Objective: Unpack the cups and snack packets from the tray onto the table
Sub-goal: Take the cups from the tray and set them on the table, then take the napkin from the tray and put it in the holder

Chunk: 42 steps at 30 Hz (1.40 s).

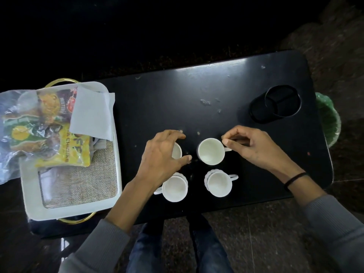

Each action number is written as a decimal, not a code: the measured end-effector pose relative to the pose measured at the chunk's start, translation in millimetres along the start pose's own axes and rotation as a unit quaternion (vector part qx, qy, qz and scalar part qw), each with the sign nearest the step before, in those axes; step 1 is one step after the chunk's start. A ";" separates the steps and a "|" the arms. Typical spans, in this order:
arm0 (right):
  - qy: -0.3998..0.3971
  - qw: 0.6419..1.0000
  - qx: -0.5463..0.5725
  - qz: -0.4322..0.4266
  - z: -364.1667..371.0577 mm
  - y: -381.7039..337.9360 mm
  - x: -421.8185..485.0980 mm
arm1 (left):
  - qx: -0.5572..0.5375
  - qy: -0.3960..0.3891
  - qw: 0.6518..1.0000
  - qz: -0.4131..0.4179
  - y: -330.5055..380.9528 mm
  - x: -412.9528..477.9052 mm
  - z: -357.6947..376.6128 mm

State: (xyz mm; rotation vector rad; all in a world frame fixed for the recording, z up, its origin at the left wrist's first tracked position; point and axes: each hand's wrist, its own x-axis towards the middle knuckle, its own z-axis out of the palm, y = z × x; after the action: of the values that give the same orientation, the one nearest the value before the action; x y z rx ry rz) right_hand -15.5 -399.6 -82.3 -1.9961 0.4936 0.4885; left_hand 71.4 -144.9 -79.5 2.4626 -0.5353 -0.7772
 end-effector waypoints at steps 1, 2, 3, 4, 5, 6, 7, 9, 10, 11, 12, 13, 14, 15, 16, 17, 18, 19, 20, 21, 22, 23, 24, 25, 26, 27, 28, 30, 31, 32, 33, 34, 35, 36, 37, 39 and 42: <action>0.009 1.000 -0.025 -0.001 -0.7 -6.5 1.0 | -0.004 0.006 1.000 0.002 0.8 -0.3 -2.0; 0.014 0.998 -0.054 -0.004 -0.7 -14.4 2.9 | -0.008 0.012 1.000 0.003 1.4 -0.8 -5.3; 0.016 0.996 -0.083 -0.009 0.0 -22.5 4.6 | -0.012 0.016 1.000 0.004 1.6 -1.4 -8.8; 0.016 0.993 -0.112 -0.018 2.2 -31.3 6.7 | -0.016 0.021 1.000 0.004 1.0 -2.2 -12.8; 0.017 0.990 -0.138 -0.030 5.7 -40.3 8.3 | -0.022 0.027 0.999 0.002 -0.2 -3.3 -16.8; 0.019 0.986 -0.158 -0.043 10.2 -49.7 10.4 | -0.028 0.032 0.999 0.000 -2.1 -4.9 -21.3; 0.020 0.983 -0.173 -0.055 14.2 -58.4 12.7 | -0.034 0.036 0.999 -0.003 -3.4 -6.1 -25.3; 0.012 0.976 -0.203 -0.080 25.6 -77.3 19.6 | -0.039 0.043 0.998 -0.009 -9.5 -9.5 -34.9; 0.001 0.972 -0.218 -0.091 33.5 -88.7 24.7 | -0.038 0.049 0.998 -0.011 -15.1 -10.9 -41.3; -0.009 0.969 -0.227 -0.096 40.7 -99.7 29.0 | -0.037 0.054 0.998 -0.011 -20.2 -11.6 -46.4; -0.018 0.966 -0.235 -0.105 50.0 -112.9 34.4 | -0.039 0.060 0.997 -0.013 -27.1 -12.8 -53.6; -0.024 0.962 -0.244 -0.116 60.3 -125.3 39.0 | -0.042 0.067 0.997 -0.016 -34.8 -14.9 -60.9; -0.028 0.958 -0.254 -0.131 71.4 -137.6 43.9 | -0.044 0.076 0.996 -0.021 -42.9 -16.8 -69.0; -0.034 0.953 -0.262 -0.145 83.3 -150.2 48.8 | -0.042 0.087 0.995 -0.027 -51.6 -18.5 -78.1; -0.041 0.950 -0.265 -0.157 94.9 -161.7 52.9 | -0.040 0.100 0.994 -0.036 -59.8 -20.4 -85.9; -0.048 0.948 -0.263 -0.169 107.5 -174.7 57.8 | -0.038 0.116 0.991 -0.045 -69.9 -22.3 -95.4; -0.052 0.948 -0.258 -0.179 120.3 -186.7 62.6 | -0.038 0.132 0.989 -0.055 -80.4 -24.2 -104.4; -0.054 0.949 -0.251 -0.186 133.2 -197.6 67.7 | -0.037 0.147 0.986 -0.068 -91.2 -25.5 -112.9; -0.057 0.950 -0.243 -0.190 146.0 -207.6 73.2 | -0.033 0.161 0.983 -0.086 -101.9 -26.5 -120.9; -0.063 0.950 -0.239 -0.190 157.5 -215.0 78.0 | -0.030 0.171 0.979 -0.108 -111.4 -26.6 -126.9; -0.069 0.949 -0.241 -0.190 169.3 -222.3 83.4 | -0.027 0.180 0.975 -0.131 -120.7 -26.7 -132.6; -0.074 0.947 -0.248 -0.190 180.1 -227.6 88.5 | -0.027 0.188 0.970 -0.149 -129.2 -26.6 -136.8; -0.079 0.944 -0.257 -0.190 189.7 -231.8 93.6 | -0.028 0.194 0.967 -0.164 -136.6 -25.9 -139.8; -0.081 0.942 -0.263 -0.189 197.6 -234.9 98.6 | -0.032 0.199 0.963 -0.177 -142.8 -24.7 -141.9; -0.083 0.941 -0.268 -0.187 203.6 -236.5 102.6 | -0.038 0.201 0.961 -0.189 -147.3 -22.8 -142.5; -0.083 0.941 -0.270 -0.186 209.0 -238.1 106.6 | -0.046 0.201 0.958 -0.199 -152.5 -20.1 -143.0; -0.083 0.941 -0.272 -0.183 213.6 -239.3 109.9 | -0.055 0.196 0.957 -0.206 -157.1 -16.7 -142.6; -0.085 0.942 -0.274 -0.173 219.8 -240.9 114.8 | -0.073 0.175 0.960 -0.207 -164.1 -8.1 -139.7; -0.086 0.943 -0.274 -0.167 221.1 -241.0 116.2 | -0.080 0.163 0.962 -0.205 -165.3 -3.7 -137.5; -0.085 0.943 -0.277 -0.162 222.4 -241.6 117.8 | -0.081 0.154 0.963 -0.206 -165.5 0.0 -135.5; -0.084 0.944 -0.279 -0.157 223.4 -242.3 119.2 | -0.078 0.152 0.963 -0.210 -165.5 2.9 -133.6; -0.083 0.943 -0.281 -0.155 224.3 -242.9 120.3 | -0.076 0.153 0.961 -0.217 -165.0 5.1 -131.9; -0.082 0.944 -0.282 -0.152 224.8 -243.3 121.3 | -0.077 0.156 0.958 -0.226 -164.4 6.9 -130.3; -0.082 0.944 -0.281 -0.150 224.8 -243.1 121.3 | -0.075 0.159 0.955 -0.237 -163.2 8.2 -129.3; -0.082 0.945 -0.279 -0.148 224.9 -243.1 121.7 | -0.069 0.163 0.953 -0.248 -162.9 9.6 -128.9; -0.083 0.946 -0.278 -0.144 224.9 -243.2 122.6 | -0.065 0.170 0.948 -0.260 -163.1 12.4 -129.1; -0.082 0.948 -0.274 -0.137 223.2 -242.5 122.8 | -0.087 0.187 0.946 -0.251 -162.5 14.5 -128.8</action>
State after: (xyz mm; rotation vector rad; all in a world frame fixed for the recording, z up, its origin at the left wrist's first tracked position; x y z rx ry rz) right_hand 187.1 -112.4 -68.4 -2.4757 -0.0417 0.6596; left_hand 196.2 21.2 -85.3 2.5102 0.3028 -0.4855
